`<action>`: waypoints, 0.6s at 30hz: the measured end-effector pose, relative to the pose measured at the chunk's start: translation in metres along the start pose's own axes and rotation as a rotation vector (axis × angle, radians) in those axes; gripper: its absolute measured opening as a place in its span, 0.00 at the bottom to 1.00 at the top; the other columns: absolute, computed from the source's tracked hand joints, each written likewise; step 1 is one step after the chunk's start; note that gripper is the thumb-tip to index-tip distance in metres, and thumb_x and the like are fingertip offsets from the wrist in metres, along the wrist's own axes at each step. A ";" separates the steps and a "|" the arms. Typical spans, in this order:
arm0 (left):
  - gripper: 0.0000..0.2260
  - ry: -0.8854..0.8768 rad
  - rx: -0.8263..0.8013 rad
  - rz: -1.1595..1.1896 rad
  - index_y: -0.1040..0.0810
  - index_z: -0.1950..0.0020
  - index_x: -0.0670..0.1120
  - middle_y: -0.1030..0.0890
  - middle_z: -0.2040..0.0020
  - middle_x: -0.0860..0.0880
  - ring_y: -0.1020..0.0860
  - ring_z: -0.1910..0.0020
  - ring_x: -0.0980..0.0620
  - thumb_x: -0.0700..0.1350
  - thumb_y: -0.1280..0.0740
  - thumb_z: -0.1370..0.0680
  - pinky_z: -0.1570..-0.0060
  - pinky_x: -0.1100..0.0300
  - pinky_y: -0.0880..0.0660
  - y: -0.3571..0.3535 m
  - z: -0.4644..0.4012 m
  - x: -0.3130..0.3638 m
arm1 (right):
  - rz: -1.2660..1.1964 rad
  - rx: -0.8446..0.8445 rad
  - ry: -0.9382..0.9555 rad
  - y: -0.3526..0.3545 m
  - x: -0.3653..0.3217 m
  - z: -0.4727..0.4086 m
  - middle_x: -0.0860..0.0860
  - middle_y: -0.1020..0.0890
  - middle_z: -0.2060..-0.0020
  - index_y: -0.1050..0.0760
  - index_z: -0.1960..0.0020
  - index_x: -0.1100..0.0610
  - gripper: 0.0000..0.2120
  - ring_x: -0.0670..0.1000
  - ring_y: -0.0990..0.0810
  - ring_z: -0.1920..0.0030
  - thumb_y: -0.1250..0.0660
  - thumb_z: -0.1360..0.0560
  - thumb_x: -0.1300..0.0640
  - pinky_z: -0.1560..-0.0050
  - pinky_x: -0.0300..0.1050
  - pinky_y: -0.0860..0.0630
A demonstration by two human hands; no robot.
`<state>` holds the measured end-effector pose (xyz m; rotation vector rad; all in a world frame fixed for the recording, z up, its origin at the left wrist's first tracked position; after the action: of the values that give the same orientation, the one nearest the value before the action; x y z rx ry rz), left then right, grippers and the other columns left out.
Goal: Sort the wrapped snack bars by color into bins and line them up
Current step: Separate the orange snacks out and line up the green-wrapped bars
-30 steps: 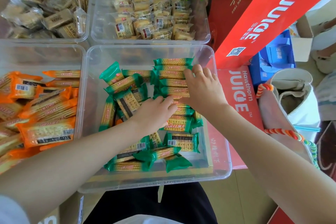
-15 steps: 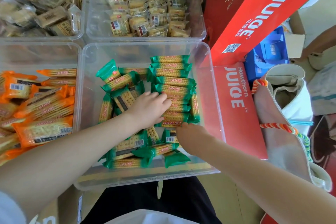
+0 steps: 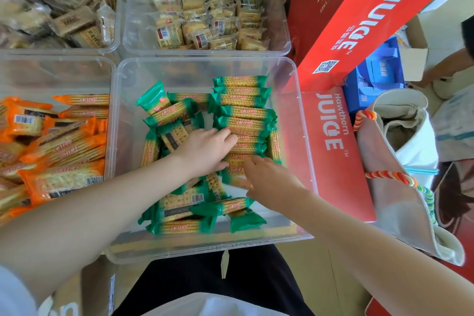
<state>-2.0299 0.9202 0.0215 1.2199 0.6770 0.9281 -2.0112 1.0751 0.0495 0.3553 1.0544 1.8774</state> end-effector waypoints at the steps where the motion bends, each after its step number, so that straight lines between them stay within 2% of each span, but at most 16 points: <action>1: 0.22 -0.011 -0.008 -0.025 0.34 0.36 0.43 0.28 0.39 0.44 0.23 0.48 0.46 0.54 0.36 0.24 0.62 0.57 0.29 0.001 0.000 -0.001 | -0.019 -0.098 0.016 -0.003 -0.001 -0.001 0.54 0.27 0.41 0.34 0.39 0.60 0.19 0.56 0.27 0.41 0.35 0.24 0.51 0.44 0.49 0.29; 3: 0.23 -0.023 -0.033 -0.058 0.36 0.34 0.44 0.29 0.37 0.45 0.23 0.48 0.47 0.55 0.37 0.23 0.64 0.59 0.31 0.003 0.000 -0.001 | -0.143 -0.223 0.015 -0.005 -0.001 0.000 0.56 0.26 0.40 0.33 0.38 0.60 0.17 0.56 0.26 0.42 0.38 0.22 0.52 0.45 0.48 0.30; 5: 0.23 -0.018 -0.047 -0.068 0.36 0.33 0.45 0.30 0.36 0.46 0.23 0.48 0.48 0.56 0.38 0.23 0.65 0.60 0.33 0.003 0.000 -0.001 | -0.278 -0.272 -0.051 -0.004 0.002 0.000 0.56 0.25 0.41 0.33 0.37 0.59 0.13 0.56 0.25 0.43 0.44 0.19 0.58 0.47 0.46 0.30; 8: 0.22 -0.008 -0.046 -0.057 0.34 0.35 0.45 0.29 0.37 0.46 0.22 0.51 0.48 0.56 0.38 0.23 0.66 0.59 0.31 0.002 0.001 -0.001 | -0.320 -0.344 -0.180 -0.003 0.004 -0.004 0.58 0.24 0.42 0.35 0.35 0.62 0.14 0.56 0.24 0.49 0.47 0.19 0.63 0.56 0.43 0.28; 9: 0.21 -0.009 -0.044 -0.053 0.34 0.36 0.45 0.29 0.38 0.47 0.22 0.51 0.48 0.56 0.38 0.23 0.66 0.59 0.31 0.002 0.001 -0.002 | -0.314 -0.356 -0.208 -0.003 0.005 -0.005 0.59 0.24 0.42 0.35 0.35 0.64 0.14 0.55 0.25 0.52 0.47 0.19 0.63 0.61 0.41 0.30; 10: 0.21 -0.012 -0.043 -0.051 0.34 0.36 0.45 0.29 0.39 0.47 0.22 0.52 0.48 0.56 0.38 0.23 0.66 0.59 0.31 0.001 0.001 -0.002 | -0.313 -0.363 -0.219 -0.002 0.005 -0.006 0.59 0.25 0.41 0.36 0.34 0.64 0.14 0.54 0.26 0.52 0.46 0.19 0.62 0.61 0.40 0.31; 13: 0.21 -0.012 -0.047 -0.043 0.34 0.36 0.45 0.29 0.38 0.47 0.22 0.52 0.48 0.56 0.38 0.23 0.66 0.59 0.31 0.002 0.000 -0.002 | -0.330 -0.382 -0.211 0.000 0.007 -0.007 0.57 0.27 0.36 0.37 0.31 0.63 0.22 0.56 0.26 0.40 0.41 0.20 0.52 0.44 0.46 0.30; 14: 0.21 -0.011 -0.049 -0.042 0.34 0.35 0.45 0.29 0.38 0.47 0.22 0.52 0.48 0.56 0.38 0.23 0.66 0.59 0.31 0.003 0.000 -0.002 | -0.312 -0.405 -0.211 -0.001 0.006 -0.007 0.57 0.27 0.35 0.35 0.31 0.62 0.23 0.56 0.27 0.38 0.41 0.20 0.50 0.41 0.47 0.30; 16: 0.22 -0.011 -0.057 -0.047 0.34 0.35 0.45 0.30 0.36 0.46 0.22 0.51 0.48 0.56 0.38 0.23 0.65 0.58 0.29 0.002 -0.001 -0.002 | -0.283 -0.436 -0.226 -0.003 0.005 -0.006 0.58 0.25 0.37 0.31 0.33 0.64 0.22 0.57 0.26 0.39 0.47 0.19 0.49 0.41 0.47 0.30; 18: 0.22 -0.012 -0.068 -0.046 0.35 0.34 0.45 0.31 0.33 0.46 0.22 0.50 0.48 0.57 0.38 0.23 0.64 0.59 0.29 0.002 -0.001 -0.003 | -0.311 -0.436 -0.255 0.000 0.001 -0.005 0.59 0.26 0.36 0.32 0.33 0.64 0.22 0.58 0.27 0.38 0.51 0.17 0.51 0.41 0.46 0.31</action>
<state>-2.0327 0.9183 0.0232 1.1447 0.6567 0.8982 -2.0152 1.0734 0.0464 0.1578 0.4785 1.6696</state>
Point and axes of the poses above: each hand's wrist, its own z-axis away from the middle knuckle, its own y-axis out of the back of the hand, x = y × z, the point moved 1 cm from there along -z, towards the middle knuckle
